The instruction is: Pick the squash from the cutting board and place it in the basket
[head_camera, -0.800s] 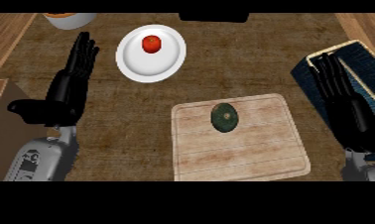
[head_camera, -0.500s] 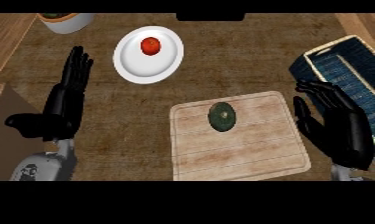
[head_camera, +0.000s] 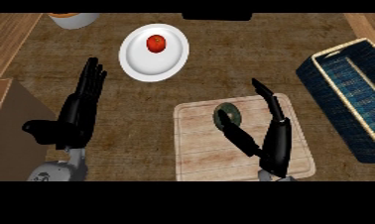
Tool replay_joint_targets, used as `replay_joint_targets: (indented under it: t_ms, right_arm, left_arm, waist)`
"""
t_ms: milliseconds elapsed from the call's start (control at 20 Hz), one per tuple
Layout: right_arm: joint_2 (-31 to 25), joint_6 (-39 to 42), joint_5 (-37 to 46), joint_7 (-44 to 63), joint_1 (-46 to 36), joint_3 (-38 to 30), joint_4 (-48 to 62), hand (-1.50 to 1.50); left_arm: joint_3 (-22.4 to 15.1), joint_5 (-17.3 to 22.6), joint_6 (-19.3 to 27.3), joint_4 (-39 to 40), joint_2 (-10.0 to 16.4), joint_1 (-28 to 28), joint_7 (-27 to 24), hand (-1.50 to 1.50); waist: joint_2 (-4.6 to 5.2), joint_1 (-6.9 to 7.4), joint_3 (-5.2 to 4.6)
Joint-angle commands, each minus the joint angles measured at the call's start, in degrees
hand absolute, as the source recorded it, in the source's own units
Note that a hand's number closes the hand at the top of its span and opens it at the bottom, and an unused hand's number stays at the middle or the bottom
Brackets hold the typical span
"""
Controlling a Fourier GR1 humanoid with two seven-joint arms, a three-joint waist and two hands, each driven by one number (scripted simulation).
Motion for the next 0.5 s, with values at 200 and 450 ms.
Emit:
replay_joint_targets:
  t_ms: [200,450]
  right_arm:
    - [2.24,-9.93,20.08,15.7,6.99,-6.54,9.55,-1.5]
    - [2.32,-1.51,28.02,25.02,10.48,-7.13,10.42,-1.5]
  left_arm:
    - [1.3,0.11,0.88,-0.99,0.46,2.03,-0.13,0.0]
    - [1.58,-0.31,0.97,-0.79,0.82,2.54,-0.76,0.0]
  waist:
    - [-0.15,-3.47,-0.77]
    - [0.24,-3.36,-1.06]
